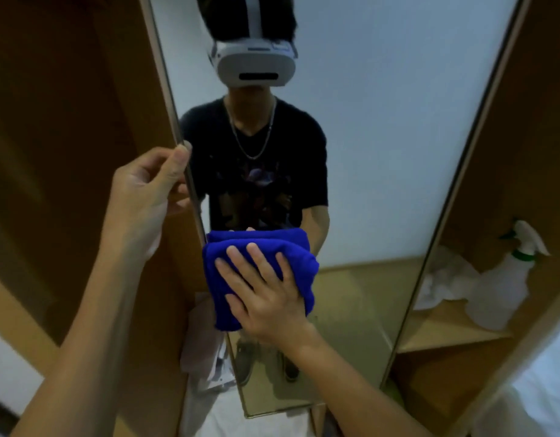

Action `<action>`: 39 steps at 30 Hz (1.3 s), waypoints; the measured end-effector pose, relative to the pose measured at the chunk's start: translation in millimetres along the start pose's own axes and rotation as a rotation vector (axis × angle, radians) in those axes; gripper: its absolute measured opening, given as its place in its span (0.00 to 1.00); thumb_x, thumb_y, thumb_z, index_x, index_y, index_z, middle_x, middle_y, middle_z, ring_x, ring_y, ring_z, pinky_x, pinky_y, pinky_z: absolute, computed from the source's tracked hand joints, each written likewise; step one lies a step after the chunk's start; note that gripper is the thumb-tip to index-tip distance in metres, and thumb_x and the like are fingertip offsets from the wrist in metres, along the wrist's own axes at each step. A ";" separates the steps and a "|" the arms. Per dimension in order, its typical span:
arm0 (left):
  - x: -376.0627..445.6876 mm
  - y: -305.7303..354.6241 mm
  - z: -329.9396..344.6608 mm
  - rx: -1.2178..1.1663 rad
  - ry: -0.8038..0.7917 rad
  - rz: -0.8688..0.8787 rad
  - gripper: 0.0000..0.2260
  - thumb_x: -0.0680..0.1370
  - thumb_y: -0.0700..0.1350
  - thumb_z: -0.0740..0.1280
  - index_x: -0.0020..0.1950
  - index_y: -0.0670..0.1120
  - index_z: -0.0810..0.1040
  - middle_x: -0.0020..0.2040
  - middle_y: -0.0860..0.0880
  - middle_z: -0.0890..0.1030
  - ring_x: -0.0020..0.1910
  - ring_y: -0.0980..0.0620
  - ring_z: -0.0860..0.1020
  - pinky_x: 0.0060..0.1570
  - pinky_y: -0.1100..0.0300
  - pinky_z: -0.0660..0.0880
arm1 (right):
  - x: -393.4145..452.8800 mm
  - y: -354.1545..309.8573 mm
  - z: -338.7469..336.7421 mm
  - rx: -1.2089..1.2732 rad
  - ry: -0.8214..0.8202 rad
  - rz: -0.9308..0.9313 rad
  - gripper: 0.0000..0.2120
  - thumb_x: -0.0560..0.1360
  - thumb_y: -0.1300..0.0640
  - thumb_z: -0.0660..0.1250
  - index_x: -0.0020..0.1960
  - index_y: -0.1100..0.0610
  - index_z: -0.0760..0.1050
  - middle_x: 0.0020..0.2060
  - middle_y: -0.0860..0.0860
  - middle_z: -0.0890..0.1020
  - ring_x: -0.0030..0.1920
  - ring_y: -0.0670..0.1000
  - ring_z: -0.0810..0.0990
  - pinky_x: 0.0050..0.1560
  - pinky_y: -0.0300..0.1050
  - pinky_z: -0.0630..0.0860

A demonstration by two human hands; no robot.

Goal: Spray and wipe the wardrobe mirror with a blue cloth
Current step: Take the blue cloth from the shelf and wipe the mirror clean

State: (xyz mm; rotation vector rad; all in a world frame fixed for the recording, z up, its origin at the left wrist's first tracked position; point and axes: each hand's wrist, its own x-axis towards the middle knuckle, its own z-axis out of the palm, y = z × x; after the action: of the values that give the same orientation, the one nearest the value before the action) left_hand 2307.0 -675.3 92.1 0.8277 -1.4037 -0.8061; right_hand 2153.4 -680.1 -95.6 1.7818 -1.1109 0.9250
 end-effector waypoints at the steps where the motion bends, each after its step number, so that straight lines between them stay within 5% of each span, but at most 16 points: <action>1: -0.3 -0.4 0.2 -0.006 0.012 0.002 0.11 0.72 0.59 0.66 0.45 0.54 0.80 0.33 0.57 0.76 0.33 0.62 0.75 0.35 0.66 0.74 | -7.2 10.8 -0.4 -0.005 0.009 0.001 0.30 0.79 0.46 0.61 0.79 0.49 0.59 0.78 0.48 0.59 0.80 0.52 0.53 0.78 0.57 0.47; 8: -5.6 -6.7 8.1 -0.018 0.117 0.055 0.10 0.73 0.58 0.66 0.46 0.54 0.81 0.32 0.59 0.76 0.33 0.63 0.74 0.32 0.68 0.72 | -53.8 85.8 -7.7 -0.066 0.069 0.120 0.30 0.81 0.46 0.56 0.80 0.50 0.53 0.81 0.49 0.51 0.80 0.54 0.50 0.79 0.59 0.43; 17: -9.4 -6.6 8.9 -0.011 0.139 0.094 0.10 0.75 0.57 0.66 0.46 0.53 0.80 0.32 0.59 0.75 0.34 0.62 0.74 0.33 0.67 0.71 | -54.3 89.3 -7.3 -0.040 0.110 0.096 0.30 0.81 0.45 0.55 0.80 0.50 0.53 0.80 0.49 0.51 0.80 0.54 0.50 0.79 0.59 0.44; 28: -18.8 -19.4 15.6 -0.030 0.182 0.154 0.12 0.77 0.58 0.62 0.44 0.53 0.80 0.34 0.56 0.77 0.35 0.60 0.75 0.36 0.66 0.72 | -93.4 160.9 -11.9 -0.129 0.208 0.334 0.29 0.82 0.47 0.48 0.81 0.55 0.50 0.80 0.52 0.51 0.80 0.57 0.50 0.78 0.60 0.47; 31: -43.8 -65.0 12.9 -0.020 0.170 0.059 0.25 0.76 0.67 0.57 0.50 0.48 0.81 0.38 0.40 0.76 0.38 0.47 0.75 0.42 0.62 0.73 | -94.9 160.8 -11.8 -0.121 0.198 0.332 0.29 0.82 0.47 0.48 0.81 0.55 0.49 0.80 0.52 0.50 0.80 0.57 0.49 0.78 0.60 0.47; 33: -66.9 -99.9 14.1 0.008 0.131 -0.019 0.30 0.74 0.72 0.56 0.46 0.46 0.80 0.40 0.34 0.74 0.36 0.46 0.73 0.36 0.66 0.71 | -97.0 161.5 -11.1 -0.120 0.195 0.324 0.29 0.82 0.47 0.47 0.81 0.55 0.49 0.81 0.52 0.50 0.80 0.57 0.49 0.78 0.60 0.46; 36: -93.0 -128.7 28.6 -0.074 0.208 -0.119 0.23 0.76 0.64 0.58 0.38 0.45 0.76 0.30 0.53 0.75 0.30 0.60 0.73 0.31 0.72 0.69 | -103.4 158.4 -9.3 -0.115 0.187 0.341 0.29 0.82 0.47 0.47 0.81 0.55 0.48 0.81 0.51 0.49 0.80 0.56 0.48 0.79 0.59 0.45; 39: -104.0 -146.9 38.1 -0.115 0.248 -0.063 0.14 0.76 0.54 0.58 0.35 0.50 0.75 0.31 0.56 0.72 0.30 0.64 0.70 0.31 0.74 0.68 | -123.2 152.1 -6.9 -0.107 0.147 0.374 0.29 0.83 0.46 0.47 0.81 0.55 0.47 0.81 0.52 0.47 0.80 0.57 0.47 0.79 0.59 0.45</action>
State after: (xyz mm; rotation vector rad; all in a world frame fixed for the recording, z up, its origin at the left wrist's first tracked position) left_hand 2268.6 -658.7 -87.1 0.8550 -1.1077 -0.7959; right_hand 1969.4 -675.5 -162.5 1.4203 -1.3959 1.1719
